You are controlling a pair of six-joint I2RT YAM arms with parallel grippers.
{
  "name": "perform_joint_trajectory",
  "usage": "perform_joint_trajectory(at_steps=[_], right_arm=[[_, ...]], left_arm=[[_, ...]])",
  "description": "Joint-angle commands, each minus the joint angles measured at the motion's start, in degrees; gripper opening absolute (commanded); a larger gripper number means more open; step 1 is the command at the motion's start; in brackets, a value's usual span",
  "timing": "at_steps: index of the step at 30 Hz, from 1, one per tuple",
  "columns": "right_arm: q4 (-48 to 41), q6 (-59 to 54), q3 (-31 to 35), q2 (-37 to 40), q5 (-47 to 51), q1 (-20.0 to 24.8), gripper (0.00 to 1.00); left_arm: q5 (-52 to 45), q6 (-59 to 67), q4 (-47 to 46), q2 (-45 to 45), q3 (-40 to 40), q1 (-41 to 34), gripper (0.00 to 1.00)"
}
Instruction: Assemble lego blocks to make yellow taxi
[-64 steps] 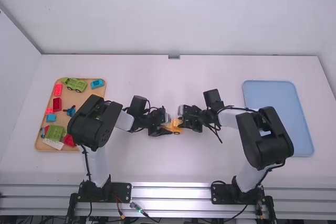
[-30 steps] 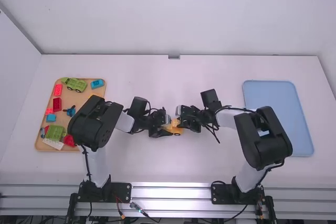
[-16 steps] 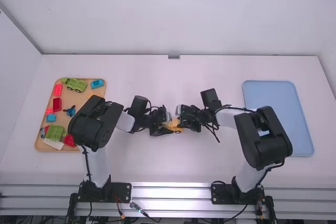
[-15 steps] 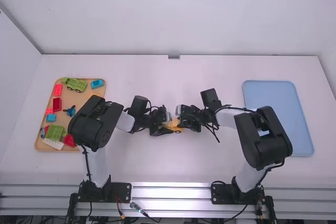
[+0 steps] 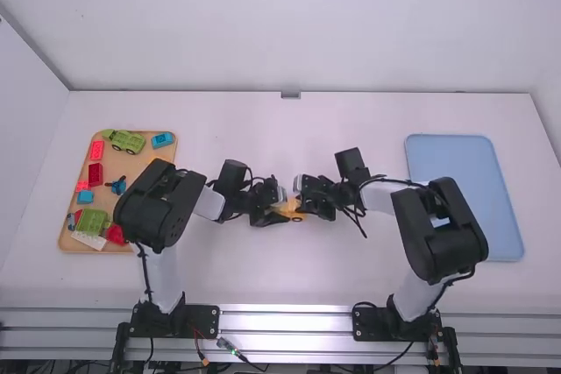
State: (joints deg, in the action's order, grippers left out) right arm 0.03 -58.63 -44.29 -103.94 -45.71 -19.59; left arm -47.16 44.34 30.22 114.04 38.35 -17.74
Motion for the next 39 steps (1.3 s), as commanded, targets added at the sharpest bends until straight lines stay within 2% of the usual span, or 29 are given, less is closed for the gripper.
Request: perform_joint_trajectory(at_steps=[1, 6, 11, 14, 15, 16, 17, 21, 25, 31, 39], right_arm=[[-0.7, -0.3, -0.4, -0.6, -1.8, -0.3, 0.04], [-0.9, -0.1, -0.4, -0.6, -2.0, -0.3, 0.04], [-0.9, 0.3, -0.4, -0.6, -2.0, -0.3, 0.12], [-0.9, 0.3, -0.4, -0.6, -2.0, -0.3, 0.36], [-0.4, 0.4, -0.4, -0.6, -2.0, -0.3, 0.51], [-0.3, 0.4, -0.4, -0.6, -2.0, -0.4, 0.56], [0.0, 0.3, -0.4, -0.6, -2.1, -0.4, 0.79], [3.3, 2.8, -0.6, -0.5, -2.5, -0.2, 0.91], [4.1, 4.9, -2.2, -0.5, -2.5, -0.2, 0.92], [-0.8, 1.7, -4.9, -0.5, -4.6, -0.3, 0.91], [-5.4, -1.4, -4.6, -0.7, 3.3, -1.3, 0.84]], left_arm=[[3.1, -1.3, -0.5, 0.7, -1.0, -0.3, 0.33], [3.1, -1.3, -0.5, 0.7, -0.9, -0.3, 0.34], [3.1, -1.3, -0.3, 0.7, -0.9, -0.3, 0.35], [3.1, -1.3, -0.4, 0.7, -0.9, -0.3, 0.35], [3.1, -1.3, -0.4, 0.7, -0.9, -0.3, 0.36], [3.1, -1.3, -0.4, 0.7, -0.9, -0.3, 0.36], [3.1, -1.3, -0.4, 0.7, -0.9, -0.3, 0.36], [3.1, -1.3, -0.4, 0.7, -0.9, -0.3, 0.36], [3.1, -1.3, -0.4, 0.7, -0.9, -0.3, 0.37], [3.1, -1.3, -0.4, 0.7, -0.9, -0.3, 0.38], [3.1, -1.3, -0.4, 0.7, -0.9, -0.3, 0.38]])
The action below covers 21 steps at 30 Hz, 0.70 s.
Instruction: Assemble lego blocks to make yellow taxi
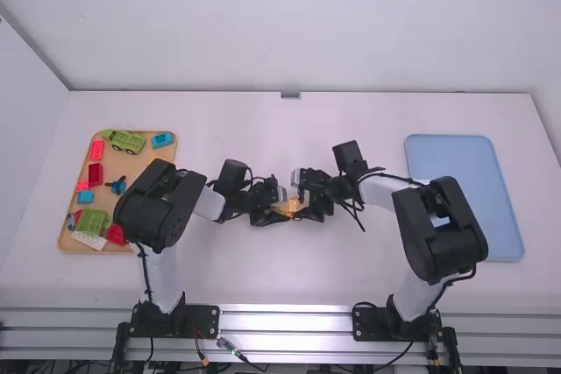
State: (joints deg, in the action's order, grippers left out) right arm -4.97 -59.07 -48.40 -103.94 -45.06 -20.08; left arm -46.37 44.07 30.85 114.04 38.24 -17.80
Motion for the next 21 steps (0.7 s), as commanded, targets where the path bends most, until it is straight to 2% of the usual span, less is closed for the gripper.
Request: perform_joint_trajectory(at_steps=[1, 9, 11, 12, 21], right_arm=[[-0.3, -0.9, -0.3, -0.7, 3.4, -1.3, 0.84], [3.0, 0.8, 1.8, -0.7, 5.4, -2.1, 0.79], [2.9, 2.3, 2.0, -0.7, 7.3, -2.1, 0.75], [2.9, 2.2, 1.9, -1.0, 7.2, -2.1, 0.68], [2.4, 2.2, -0.1, -5.2, 6.1, -2.0, 0.39]], left_arm=[[2.3, -1.0, -1.0, 0.7, -0.8, -0.2, 0.38], [2.3, -1.2, -1.0, 0.7, -0.8, -0.2, 0.39], [2.3, -1.2, -1.0, 0.7, -0.8, -0.2, 0.38], [2.3, -1.2, -1.0, 0.7, -0.8, -0.2, 0.38], [2.3, -1.2, -1.2, 0.7, -0.8, -0.2, 0.38]])
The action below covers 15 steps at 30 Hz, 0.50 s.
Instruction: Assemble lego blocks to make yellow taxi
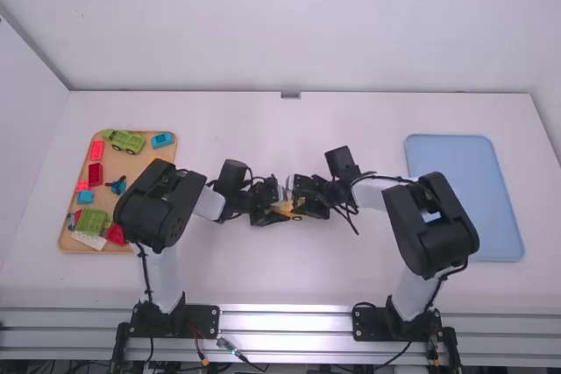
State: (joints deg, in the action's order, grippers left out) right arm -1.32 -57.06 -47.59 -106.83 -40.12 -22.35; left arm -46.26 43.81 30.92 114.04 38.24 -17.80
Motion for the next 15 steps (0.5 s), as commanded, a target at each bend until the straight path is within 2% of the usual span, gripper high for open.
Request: perform_joint_trajectory(at_steps=[1, 8, 10, 15], right_arm=[[-2.0, 0.2, -1.3, -2.4, 1.2, 0.3, 0.36], [-6.1, -0.4, -4.2, -2.3, -0.3, 0.6, 0.32], [-8.1, -1.7, -5.1, -2.3, -0.3, 0.5, 0.36], [-9.9, -1.0, -6.7, -2.3, -0.3, 0.5, 0.35]], left_arm=[[2.2, -1.0, -1.3, 0.7, -0.8, -0.2, 0.38], [2.3, -1.0, -1.5, 0.7, -0.8, -0.2, 0.39], [2.2, -0.9, -1.5, 0.7, -0.8, -0.2, 0.39], [2.4, -0.9, -1.5, 0.7, -0.8, -0.2, 0.39]])
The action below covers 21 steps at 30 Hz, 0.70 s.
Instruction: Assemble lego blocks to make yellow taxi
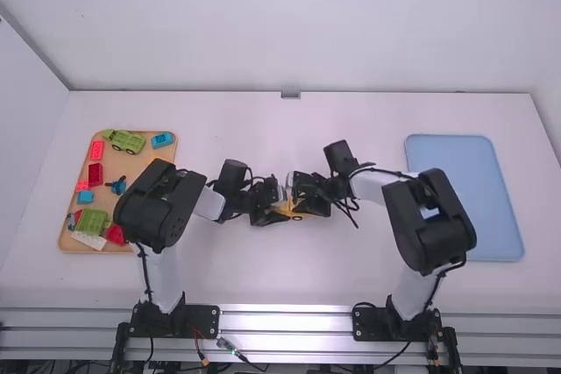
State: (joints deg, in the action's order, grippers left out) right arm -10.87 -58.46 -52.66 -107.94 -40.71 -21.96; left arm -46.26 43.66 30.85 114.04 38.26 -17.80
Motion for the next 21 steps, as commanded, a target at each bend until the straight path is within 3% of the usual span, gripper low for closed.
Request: perform_joint_trajectory(at_steps=[1, 13, 21], right_arm=[[-0.3, 0.7, -1.7, -1.1, 0.2, 0.2, 0.35], [-2.1, 1.7, -2.1, -1.2, -2.1, 1.0, 0.33], [-2.5, 1.6, -2.0, -1.2, -2.8, -0.6, 0.33]], left_arm=[[2.3, -0.8, -1.4, 0.7, -0.8, -0.2, 0.39], [2.2, -0.6, -1.5, 0.7, -0.8, -0.2, 0.39], [-0.4, -0.5, -2.1, 0.7, -0.9, -0.2, 0.33]])
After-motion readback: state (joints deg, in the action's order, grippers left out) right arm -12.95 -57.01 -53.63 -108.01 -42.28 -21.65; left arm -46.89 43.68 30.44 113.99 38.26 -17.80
